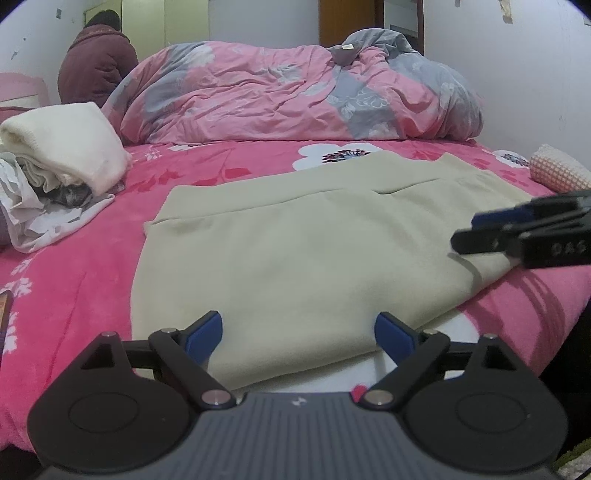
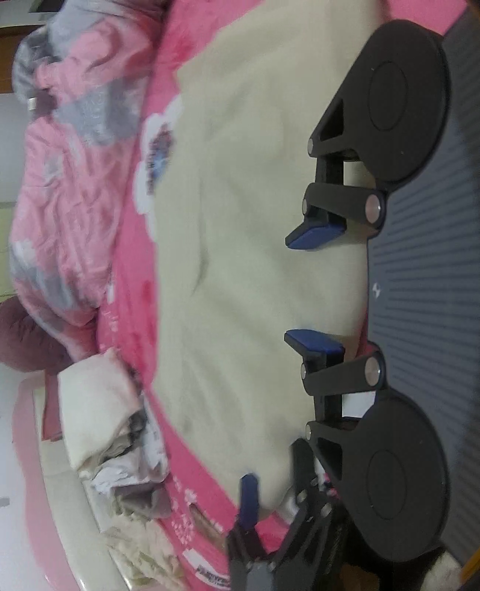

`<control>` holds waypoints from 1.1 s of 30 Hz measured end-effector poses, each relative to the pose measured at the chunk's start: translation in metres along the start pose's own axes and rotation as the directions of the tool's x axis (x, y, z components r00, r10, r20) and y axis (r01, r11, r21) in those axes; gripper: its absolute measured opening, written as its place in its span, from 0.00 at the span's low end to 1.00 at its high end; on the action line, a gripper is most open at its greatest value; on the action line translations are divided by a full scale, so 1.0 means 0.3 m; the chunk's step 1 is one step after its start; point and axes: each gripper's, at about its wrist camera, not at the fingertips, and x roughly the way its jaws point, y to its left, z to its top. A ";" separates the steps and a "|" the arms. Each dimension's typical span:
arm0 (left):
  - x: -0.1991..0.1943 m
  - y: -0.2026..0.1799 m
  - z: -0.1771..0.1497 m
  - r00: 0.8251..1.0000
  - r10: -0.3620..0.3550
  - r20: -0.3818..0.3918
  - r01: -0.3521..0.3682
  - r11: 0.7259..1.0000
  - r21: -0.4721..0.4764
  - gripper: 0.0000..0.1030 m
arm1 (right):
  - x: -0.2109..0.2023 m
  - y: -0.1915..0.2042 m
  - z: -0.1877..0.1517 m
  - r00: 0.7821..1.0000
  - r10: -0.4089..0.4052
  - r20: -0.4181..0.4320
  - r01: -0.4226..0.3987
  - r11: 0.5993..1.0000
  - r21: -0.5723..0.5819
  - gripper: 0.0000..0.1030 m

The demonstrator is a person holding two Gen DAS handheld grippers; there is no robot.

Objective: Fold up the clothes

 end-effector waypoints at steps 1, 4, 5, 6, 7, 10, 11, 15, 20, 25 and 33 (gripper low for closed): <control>-0.001 0.000 -0.001 1.000 0.001 0.001 -0.001 1.000 0.000 0.89 | -0.018 0.008 0.006 1.000 0.003 0.023 -0.002 1.000 -0.013 0.45; 0.000 -0.004 -0.006 1.000 0.000 0.004 0.000 1.000 0.008 0.89 | 0.029 0.011 -0.041 1.000 -0.015 -0.024 0.014 0.999 -0.032 0.47; -0.001 -0.005 -0.007 1.000 0.001 0.006 -0.001 1.000 0.009 0.89 | 0.035 0.000 -0.064 1.000 -0.004 0.002 0.004 1.000 -0.022 0.48; -0.002 -0.006 -0.008 1.000 0.002 0.007 -0.002 1.000 0.010 0.89 | 0.038 -0.003 -0.079 1.000 0.003 0.022 -0.002 1.000 -0.023 0.48; -0.008 -0.003 -0.006 1.000 0.003 0.009 -0.003 1.000 0.002 0.89 | 0.038 0.000 -0.075 1.000 0.000 0.020 0.000 1.000 -0.029 0.48; -0.036 0.015 0.010 1.000 0.003 0.028 -0.002 0.999 -0.045 0.82 | 0.042 0.010 -0.060 1.000 -0.011 0.005 0.011 0.999 -0.037 0.49; -0.048 0.023 0.014 0.999 0.005 0.040 -0.003 0.998 -0.058 0.82 | 0.040 0.010 -0.063 1.000 -0.011 0.009 0.011 0.999 -0.039 0.49; -0.030 0.057 -0.011 0.999 0.029 -0.015 -0.030 0.996 -0.083 0.83 | 0.039 0.006 -0.066 1.000 -0.009 0.011 0.009 1.000 -0.027 0.49; -0.027 0.081 -0.052 1.000 0.002 0.022 0.001 0.994 -0.108 0.84 | 0.039 0.008 -0.065 1.000 -0.009 0.010 0.010 1.000 -0.028 0.49; -0.036 0.079 -0.077 0.998 -0.004 0.057 0.010 0.996 -0.094 0.85 | 0.038 0.009 -0.065 1.000 -0.011 0.013 0.011 1.000 -0.023 0.49; -0.058 0.078 -0.102 0.995 0.000 0.098 0.009 0.996 -0.089 0.85 | 0.038 0.004 -0.072 1.000 -0.007 0.021 0.007 1.000 -0.017 0.49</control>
